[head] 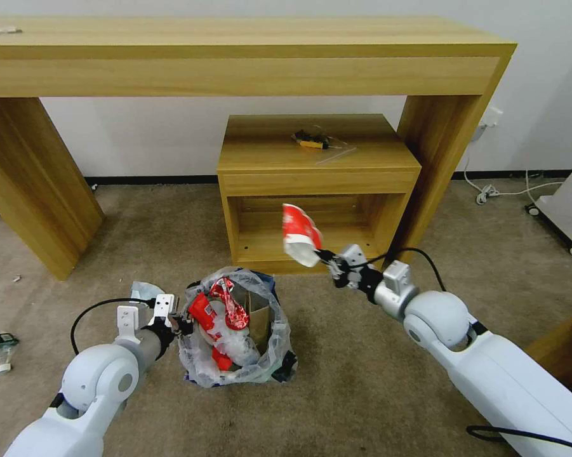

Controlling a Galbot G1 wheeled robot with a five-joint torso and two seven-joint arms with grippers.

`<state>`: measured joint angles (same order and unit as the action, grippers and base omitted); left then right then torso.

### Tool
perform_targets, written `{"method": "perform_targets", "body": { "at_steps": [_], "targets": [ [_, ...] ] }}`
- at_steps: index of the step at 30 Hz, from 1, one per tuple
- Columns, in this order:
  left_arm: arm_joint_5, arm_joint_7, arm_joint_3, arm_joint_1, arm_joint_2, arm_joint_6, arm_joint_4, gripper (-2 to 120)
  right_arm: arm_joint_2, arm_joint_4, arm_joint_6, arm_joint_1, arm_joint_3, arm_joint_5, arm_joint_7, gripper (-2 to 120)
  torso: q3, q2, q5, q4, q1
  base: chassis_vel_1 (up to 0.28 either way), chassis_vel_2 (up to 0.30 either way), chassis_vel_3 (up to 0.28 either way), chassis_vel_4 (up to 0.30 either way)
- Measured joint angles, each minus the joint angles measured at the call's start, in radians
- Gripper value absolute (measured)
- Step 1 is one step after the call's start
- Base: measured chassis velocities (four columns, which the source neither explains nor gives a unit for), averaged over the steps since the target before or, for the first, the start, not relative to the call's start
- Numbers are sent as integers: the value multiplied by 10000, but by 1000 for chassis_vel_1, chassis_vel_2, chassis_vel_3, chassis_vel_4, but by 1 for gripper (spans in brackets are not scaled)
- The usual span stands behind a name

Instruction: Pick up the trash bin and place the garbage on the floor into it.

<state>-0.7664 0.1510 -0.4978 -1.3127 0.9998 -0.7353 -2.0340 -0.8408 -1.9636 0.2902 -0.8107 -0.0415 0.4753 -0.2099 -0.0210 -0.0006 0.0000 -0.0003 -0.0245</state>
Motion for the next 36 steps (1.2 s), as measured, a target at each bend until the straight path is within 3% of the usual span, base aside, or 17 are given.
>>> {"method": "perform_targets", "body": {
  "at_steps": [6, 18, 23, 36],
  "targets": [
    [19, -166, 116, 159, -175, 0, 139, 0, 227, -807, 98, 750, -825, 134, -419, 0, 0, 0, -2, -2, 0, 0, 0, 0, 0],
    [29, -284, 232, 437, -245, 0, 319, 0, -27, -348, 95, 2266, -3137, -156, -1207, 0, -1, 0, -1, 0, 0, 0, 0, 0, 0],
    [53, -320, 181, 392, -219, 0, 325, 0, 22, -148, 222, 2268, -3391, -730, -1849, 0, 0, 0, 0, -1, 0, 0, 0, 0, 0],
    [53, -301, 194, 393, -223, -1, 262, 0, -139, 548, 291, 1965, -3587, -1220, -2020, 0, 0, 0, 0, -1, 0, 0, 0, 0, 0]
  ]
}}
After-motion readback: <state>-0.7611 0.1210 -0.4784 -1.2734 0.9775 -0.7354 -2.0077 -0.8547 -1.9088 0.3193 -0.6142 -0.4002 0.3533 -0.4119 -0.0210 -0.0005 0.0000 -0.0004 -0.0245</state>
